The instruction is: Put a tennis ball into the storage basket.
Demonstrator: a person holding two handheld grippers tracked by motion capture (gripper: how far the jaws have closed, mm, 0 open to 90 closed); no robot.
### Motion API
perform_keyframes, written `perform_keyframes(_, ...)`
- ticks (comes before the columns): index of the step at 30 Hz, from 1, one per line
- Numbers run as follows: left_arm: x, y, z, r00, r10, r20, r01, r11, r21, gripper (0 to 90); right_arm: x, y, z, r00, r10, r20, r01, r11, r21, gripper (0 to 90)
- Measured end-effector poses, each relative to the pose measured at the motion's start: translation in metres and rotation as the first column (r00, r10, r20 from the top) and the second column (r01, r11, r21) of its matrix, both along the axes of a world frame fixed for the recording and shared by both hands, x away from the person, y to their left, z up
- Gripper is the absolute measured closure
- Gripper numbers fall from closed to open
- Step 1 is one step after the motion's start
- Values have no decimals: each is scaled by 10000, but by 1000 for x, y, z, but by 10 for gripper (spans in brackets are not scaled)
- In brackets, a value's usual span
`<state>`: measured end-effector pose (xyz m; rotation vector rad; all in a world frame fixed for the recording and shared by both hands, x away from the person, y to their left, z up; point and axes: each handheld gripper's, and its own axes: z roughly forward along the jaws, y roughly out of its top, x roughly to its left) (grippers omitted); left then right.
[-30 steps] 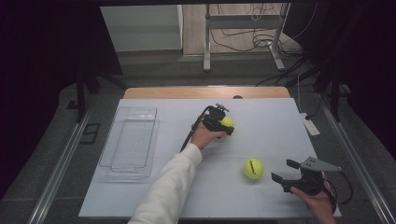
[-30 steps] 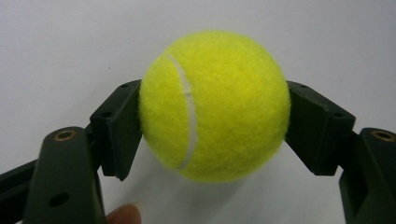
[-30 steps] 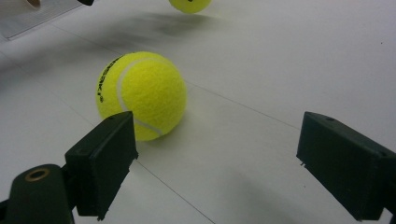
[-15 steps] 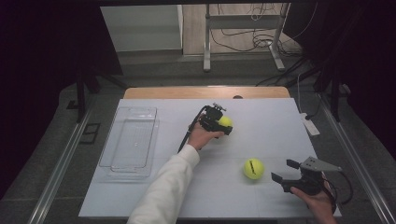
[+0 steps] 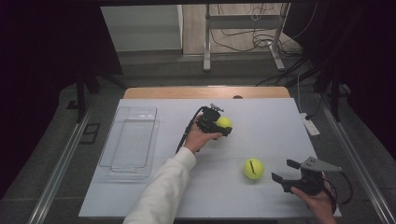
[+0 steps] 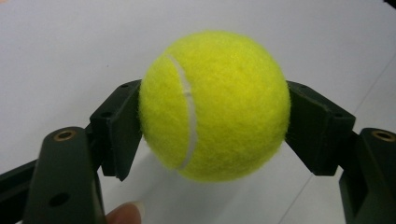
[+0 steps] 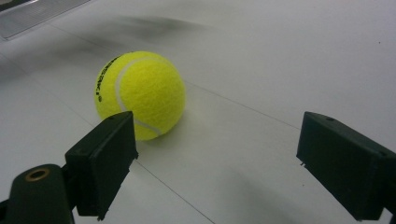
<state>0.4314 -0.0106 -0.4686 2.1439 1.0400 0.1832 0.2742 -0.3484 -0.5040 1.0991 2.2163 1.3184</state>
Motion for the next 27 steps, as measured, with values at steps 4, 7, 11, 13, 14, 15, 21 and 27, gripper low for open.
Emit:
perform_keyframes(4,-3,-1,4,9999,-9,120,9,10000,-5,269,0,0,0,10000,-11,11,11,10000,7,121)
perform_keyframes(7,-6,1,7,9994,-84,322,80,9999,121,269,0,0,0,10000,6,20,-6,10000,6,121)
perform_keyframes(11,-9,5,11,9986,-86,528,84,10000,54,269,0,0,0,10000,28,25,-28,10000,-5,121)
perform_keyframes(13,-10,6,12,9984,-77,559,73,9999,73,269,0,0,0,10000,19,23,-20,10000,13,121)
perform_keyframes(14,-10,8,12,9984,-36,561,32,10000,63,269,0,0,0,10000,13,21,-13,10000,20,121)
perform_keyframes(15,-11,9,13,9983,-15,580,13,10000,37,269,0,0,0,10000,15,22,-15,10000,18,121)
perform_keyframes(21,-14,14,16,9977,42,678,-29,9998,-186,269,0,1,0,10000,37,27,-37,10000,-8,121)
perform_keyframes(27,-17,17,19,9967,25,810,1,9995,-321,269,0,1,0,10000,30,30,-30,10000,-23,121)
